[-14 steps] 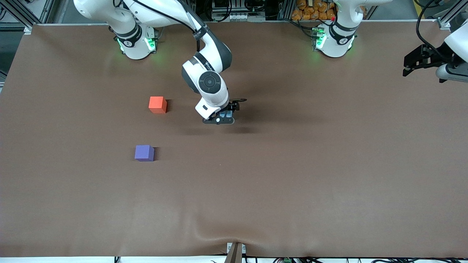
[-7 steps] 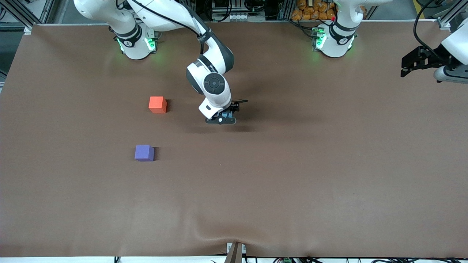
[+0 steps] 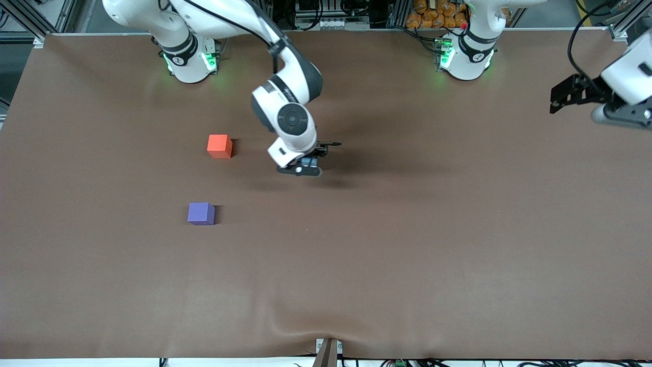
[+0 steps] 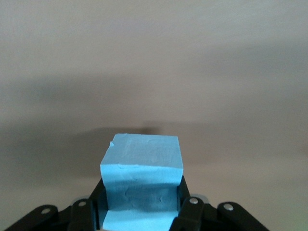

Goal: Place blue block between orange and purple blocks
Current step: 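Carry the cube with the right gripper between the orange and purple cubes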

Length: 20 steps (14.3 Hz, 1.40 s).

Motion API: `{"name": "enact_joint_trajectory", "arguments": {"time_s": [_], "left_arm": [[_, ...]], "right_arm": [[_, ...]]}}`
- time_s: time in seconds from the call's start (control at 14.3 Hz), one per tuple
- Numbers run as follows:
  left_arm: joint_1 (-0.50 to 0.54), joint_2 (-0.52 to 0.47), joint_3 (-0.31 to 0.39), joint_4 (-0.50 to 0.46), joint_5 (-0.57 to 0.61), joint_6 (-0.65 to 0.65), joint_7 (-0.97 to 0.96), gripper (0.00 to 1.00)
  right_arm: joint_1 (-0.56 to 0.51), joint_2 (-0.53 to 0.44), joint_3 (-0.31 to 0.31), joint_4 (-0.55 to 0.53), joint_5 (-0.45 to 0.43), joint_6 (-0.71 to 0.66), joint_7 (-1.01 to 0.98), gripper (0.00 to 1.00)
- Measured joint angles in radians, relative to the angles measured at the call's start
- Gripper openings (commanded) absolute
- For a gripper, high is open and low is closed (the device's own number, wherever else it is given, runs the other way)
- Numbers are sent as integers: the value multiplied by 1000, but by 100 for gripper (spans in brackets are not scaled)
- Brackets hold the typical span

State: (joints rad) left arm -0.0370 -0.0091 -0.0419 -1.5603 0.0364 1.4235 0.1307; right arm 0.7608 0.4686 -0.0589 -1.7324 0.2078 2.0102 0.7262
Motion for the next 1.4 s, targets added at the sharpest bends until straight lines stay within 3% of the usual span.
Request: {"name": "enact_joint_trajectory", "arguments": {"time_s": [0.21,0.49,0.77,0.98,1.4], "left_arm": [[21,27,11,14,0,23,-1,100],[83,-20,13,36,-17,22,16,100],[91,-38,-66,28,-28,20,30,100],[90,-34,-121,2,-27,23,18,100],[91,13,-124,37,-27,57,14,100]], "right_arm": [[-212,-163,-6,0,-9,-174,-236,0],[-484,-237,-10,-130,-11,-171,-575,0],[-518,-219,-6,-260,-54,-16,-690,0],[-535,-207,-5,-296,-56,53,-731,0],[-522,-138,19,-380,-56,245,-734,0]]}}
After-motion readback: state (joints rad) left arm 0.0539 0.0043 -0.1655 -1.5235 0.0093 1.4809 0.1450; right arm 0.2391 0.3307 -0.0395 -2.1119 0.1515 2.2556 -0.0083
